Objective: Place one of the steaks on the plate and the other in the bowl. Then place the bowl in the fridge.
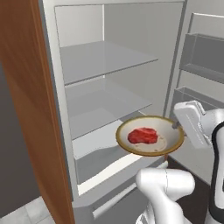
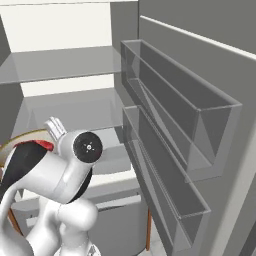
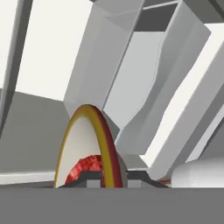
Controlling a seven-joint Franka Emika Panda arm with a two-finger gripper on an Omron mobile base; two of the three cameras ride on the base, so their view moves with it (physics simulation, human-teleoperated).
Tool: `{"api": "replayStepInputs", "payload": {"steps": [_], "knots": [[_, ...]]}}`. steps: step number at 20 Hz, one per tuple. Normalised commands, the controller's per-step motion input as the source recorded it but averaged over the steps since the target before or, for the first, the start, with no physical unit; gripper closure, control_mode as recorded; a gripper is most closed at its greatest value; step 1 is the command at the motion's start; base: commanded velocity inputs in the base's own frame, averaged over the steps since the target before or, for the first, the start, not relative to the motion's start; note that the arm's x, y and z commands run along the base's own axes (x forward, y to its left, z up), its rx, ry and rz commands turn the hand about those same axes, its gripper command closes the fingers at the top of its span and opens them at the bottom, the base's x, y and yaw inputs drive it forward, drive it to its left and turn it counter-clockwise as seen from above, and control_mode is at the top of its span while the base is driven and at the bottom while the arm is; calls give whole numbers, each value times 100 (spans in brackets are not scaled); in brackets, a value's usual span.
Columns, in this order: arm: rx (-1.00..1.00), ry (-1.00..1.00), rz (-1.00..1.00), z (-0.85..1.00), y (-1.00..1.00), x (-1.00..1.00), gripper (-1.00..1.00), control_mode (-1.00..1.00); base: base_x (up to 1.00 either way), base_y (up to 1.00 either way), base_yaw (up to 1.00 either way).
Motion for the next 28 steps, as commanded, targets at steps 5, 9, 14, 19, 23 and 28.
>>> {"api": "replayStepInputs", "payload": {"steps": [5,9,14,19,23,28], "knots": [[7,0,-18,0,17,24,100,-100,0,0,0],[1,0,-24,0,5,49,100,-100,0,0,0],[0,-3,-19,0,0,49,100,-100,0,0,0],[0,-10,-8,0,10,36,100,-100,0,0,0],[-3,-4,0,-3,16,33,100,-100,0,0,0],[-3,0,0,-10,8,45,100,-100,0,0,0]]}}
